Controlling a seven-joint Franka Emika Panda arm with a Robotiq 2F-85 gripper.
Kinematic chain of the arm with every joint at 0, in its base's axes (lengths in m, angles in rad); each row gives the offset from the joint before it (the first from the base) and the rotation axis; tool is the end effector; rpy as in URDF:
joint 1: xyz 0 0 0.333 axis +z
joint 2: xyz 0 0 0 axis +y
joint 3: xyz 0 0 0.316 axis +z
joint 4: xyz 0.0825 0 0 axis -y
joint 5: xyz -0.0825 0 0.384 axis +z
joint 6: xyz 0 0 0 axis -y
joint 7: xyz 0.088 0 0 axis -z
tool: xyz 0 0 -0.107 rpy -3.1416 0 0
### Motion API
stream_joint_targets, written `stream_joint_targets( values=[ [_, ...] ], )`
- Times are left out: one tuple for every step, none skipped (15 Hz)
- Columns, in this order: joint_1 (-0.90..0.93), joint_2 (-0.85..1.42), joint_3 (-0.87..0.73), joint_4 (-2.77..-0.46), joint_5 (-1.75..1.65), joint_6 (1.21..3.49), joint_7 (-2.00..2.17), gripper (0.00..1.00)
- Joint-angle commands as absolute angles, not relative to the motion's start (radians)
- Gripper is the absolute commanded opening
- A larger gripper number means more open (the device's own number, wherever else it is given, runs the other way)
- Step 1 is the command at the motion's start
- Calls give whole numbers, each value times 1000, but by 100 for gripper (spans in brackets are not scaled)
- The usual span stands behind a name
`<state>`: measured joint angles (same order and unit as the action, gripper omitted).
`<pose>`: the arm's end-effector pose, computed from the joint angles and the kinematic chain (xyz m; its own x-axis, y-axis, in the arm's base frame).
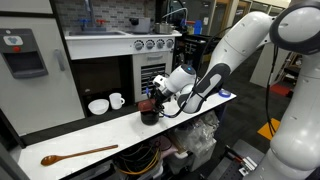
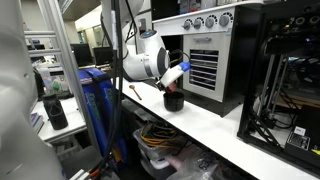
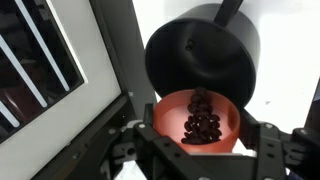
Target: Pour the contents in the pink cup into the black pot
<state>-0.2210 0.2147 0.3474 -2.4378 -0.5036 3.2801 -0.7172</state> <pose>0.5147 0.1141 0.2933 0.1347 0.9377 0.3203 0.8152 -0.2886 0.5021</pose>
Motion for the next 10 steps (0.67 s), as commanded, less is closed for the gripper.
stream_joint_targets(
  values=[
    [-304, 219, 405, -2460, -531, 3332, -736, 51],
    [-318, 221, 415, -2460, -536, 3339, -734, 51],
    [-332, 226, 425, -2460, -543, 3347, -733, 51],
    [-344, 228, 434, -2459, -551, 3353, -732, 51],
    [-357, 232, 442, -2458, -559, 3360, -731, 51],
    [-369, 237, 450, -2455, -567, 3365, -729, 51],
    [-380, 242, 457, -2453, -578, 3373, -728, 51],
    [-391, 245, 464, -2452, -587, 3379, -725, 51],
    [-401, 249, 470, -2451, -597, 3386, -723, 51],
    [-411, 253, 476, -2450, -607, 3391, -722, 51]
  ],
)
